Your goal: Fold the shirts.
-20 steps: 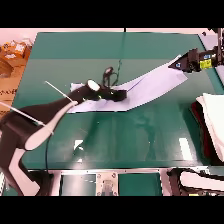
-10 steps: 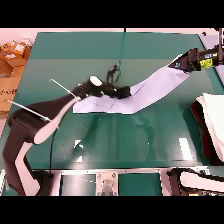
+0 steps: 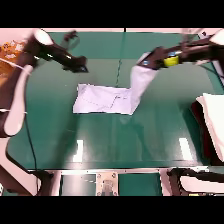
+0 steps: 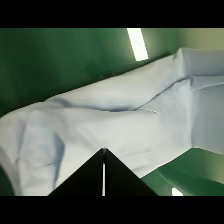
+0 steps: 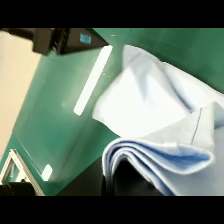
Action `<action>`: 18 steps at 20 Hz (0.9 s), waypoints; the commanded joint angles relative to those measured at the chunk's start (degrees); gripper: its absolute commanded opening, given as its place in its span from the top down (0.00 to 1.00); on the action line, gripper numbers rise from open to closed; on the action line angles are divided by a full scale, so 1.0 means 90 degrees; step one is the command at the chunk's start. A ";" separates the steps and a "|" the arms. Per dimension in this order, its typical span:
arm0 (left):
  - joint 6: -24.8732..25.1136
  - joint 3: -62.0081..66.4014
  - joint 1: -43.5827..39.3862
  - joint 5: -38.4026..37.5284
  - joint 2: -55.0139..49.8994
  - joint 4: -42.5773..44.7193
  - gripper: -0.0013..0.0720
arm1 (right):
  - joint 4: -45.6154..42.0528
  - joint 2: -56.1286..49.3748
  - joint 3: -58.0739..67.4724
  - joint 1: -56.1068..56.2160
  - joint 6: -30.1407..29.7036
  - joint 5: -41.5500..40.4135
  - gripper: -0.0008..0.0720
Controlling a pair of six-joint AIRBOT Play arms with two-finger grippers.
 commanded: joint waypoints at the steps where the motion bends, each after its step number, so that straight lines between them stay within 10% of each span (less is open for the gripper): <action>1: -0.0136 0.0413 0.0872 -0.0719 0.0301 0.0454 0.95 | 0.0087 -0.0792 -0.0002 0.1593 0.0155 -0.1719 0.97; 6: -0.0078 0.0413 0.1678 -0.0874 0.0355 0.0454 0.95 | 0.1965 -0.2659 0.0092 0.3672 -0.0852 -0.5064 0.93; 8: 0.0092 0.0413 0.1846 -0.0872 0.0355 0.0454 0.95 | 0.2608 -0.3237 0.0294 0.4056 -0.0923 -0.6018 0.20; 10: 0.0204 0.0413 0.1916 -0.0940 0.0355 0.0474 0.95 | 0.2589 -0.3281 0.0369 0.3915 -0.0923 -0.5639 0.19; 12: 0.0260 0.0398 0.1948 -0.0984 0.0355 0.0478 0.95 | 0.2516 -0.3096 0.0369 0.3453 -0.0920 -0.4580 0.31; 14: 0.0262 0.0398 0.1948 -0.0950 0.0352 0.0481 0.95 | 0.2523 -0.2892 0.0369 0.2807 -0.0894 -0.3546 0.94; 18: 0.0255 0.0398 0.1948 -0.0865 0.0352 0.0478 0.95 | 0.2305 -0.2472 0.0313 0.1345 -0.0619 -0.2169 0.97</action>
